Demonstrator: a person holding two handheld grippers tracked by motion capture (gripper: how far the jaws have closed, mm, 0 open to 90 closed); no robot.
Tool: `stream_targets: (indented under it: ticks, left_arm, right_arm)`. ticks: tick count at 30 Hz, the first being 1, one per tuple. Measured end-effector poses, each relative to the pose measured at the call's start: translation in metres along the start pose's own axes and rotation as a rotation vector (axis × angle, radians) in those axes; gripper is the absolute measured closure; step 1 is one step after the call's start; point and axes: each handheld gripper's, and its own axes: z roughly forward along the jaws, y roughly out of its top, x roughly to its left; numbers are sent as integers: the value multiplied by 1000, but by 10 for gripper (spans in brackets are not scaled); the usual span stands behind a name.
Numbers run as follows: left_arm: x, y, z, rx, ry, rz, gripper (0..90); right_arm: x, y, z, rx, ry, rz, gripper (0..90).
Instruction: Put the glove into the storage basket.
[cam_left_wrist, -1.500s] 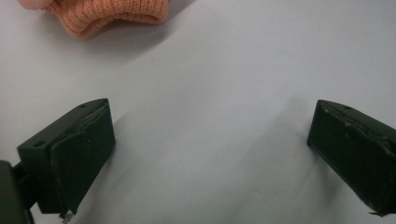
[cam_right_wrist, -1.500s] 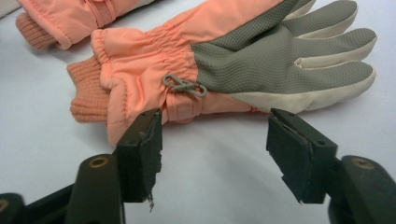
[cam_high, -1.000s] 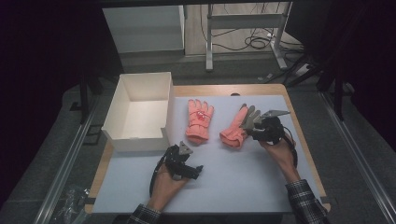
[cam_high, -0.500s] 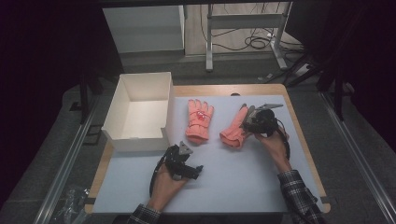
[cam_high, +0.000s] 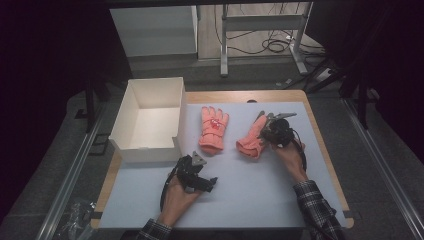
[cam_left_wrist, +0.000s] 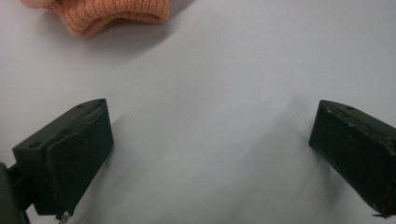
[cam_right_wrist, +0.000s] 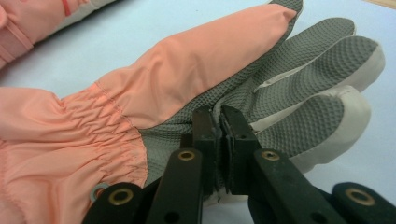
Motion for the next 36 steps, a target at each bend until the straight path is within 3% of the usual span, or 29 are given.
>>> stream_targets:
  ticks: [10,19,28,36]
  left_arm:
    - [0,0,0,-1,-1,-2,0]
    - [0,0,0,2,-1,2,0]
    - [1,0,0,4,-1,6,0]
    - [0,0,0,-4,-1,-2,0]
  right_arm:
    - [-4,2,-16,-43,78,52,875]
    - [6,5,-42,-66,117,15,876]
    - [20,2,-69,-93,210,3,876]
    - [36,-16,-87,-95,311,-36,875]
